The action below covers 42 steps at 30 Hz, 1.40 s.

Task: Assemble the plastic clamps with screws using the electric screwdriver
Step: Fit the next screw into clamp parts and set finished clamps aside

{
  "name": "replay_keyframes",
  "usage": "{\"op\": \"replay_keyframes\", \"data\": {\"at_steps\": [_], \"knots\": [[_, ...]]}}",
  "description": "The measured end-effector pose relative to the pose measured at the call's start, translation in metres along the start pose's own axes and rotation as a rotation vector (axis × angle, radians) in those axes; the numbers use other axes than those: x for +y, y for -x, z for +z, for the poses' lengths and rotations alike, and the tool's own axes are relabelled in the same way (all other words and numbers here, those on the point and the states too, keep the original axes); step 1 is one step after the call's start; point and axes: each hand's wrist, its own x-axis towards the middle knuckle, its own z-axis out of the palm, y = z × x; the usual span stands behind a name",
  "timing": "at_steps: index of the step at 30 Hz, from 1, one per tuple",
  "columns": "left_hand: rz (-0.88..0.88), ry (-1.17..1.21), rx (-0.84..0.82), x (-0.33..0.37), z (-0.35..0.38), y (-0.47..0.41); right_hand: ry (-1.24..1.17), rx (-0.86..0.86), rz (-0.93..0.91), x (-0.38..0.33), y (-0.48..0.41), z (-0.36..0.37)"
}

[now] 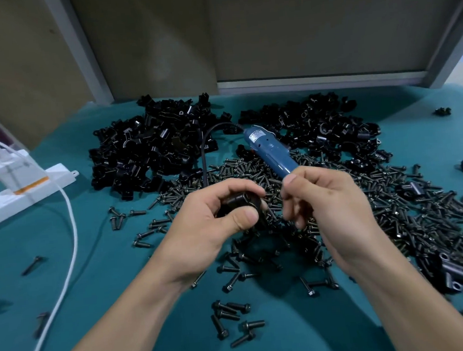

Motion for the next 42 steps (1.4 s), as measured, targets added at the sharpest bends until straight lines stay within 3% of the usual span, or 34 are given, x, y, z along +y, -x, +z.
{"op": "replay_keyframes", "data": {"at_steps": [8,13,16,18,23,26,31,36,42], "knots": [[0.020,-0.082,-0.010,0.007,-0.004,0.003,0.023,-0.137,-0.087,-0.006,0.002,-0.004],[0.040,-0.042,-0.001,0.004,-0.006,0.003,0.682,0.000,-0.040,0.010,-0.004,-0.011],[-0.096,-0.057,0.180,0.001,-0.006,0.001,0.791,0.191,-0.019,0.018,-0.005,-0.005],[-0.186,-0.077,0.349,-0.002,-0.007,-0.003,0.756,0.226,-0.043,0.021,-0.005,-0.001],[-0.250,0.203,0.650,0.000,-0.015,-0.009,0.932,-0.113,-0.024,0.027,-0.014,0.021],[-0.309,0.275,0.745,0.001,-0.021,-0.007,0.985,-0.221,0.007,0.024,-0.031,0.034],[-0.327,0.295,0.732,-0.003,-0.031,-0.007,1.183,-0.381,0.056,0.013,-0.067,0.050],[-0.336,0.193,0.648,-0.008,-0.033,-0.009,1.443,-0.385,-0.104,0.006,-0.069,0.055],[-0.345,0.192,0.652,-0.011,-0.034,-0.012,1.203,-0.232,-0.021,0.002,-0.055,0.029]]}}
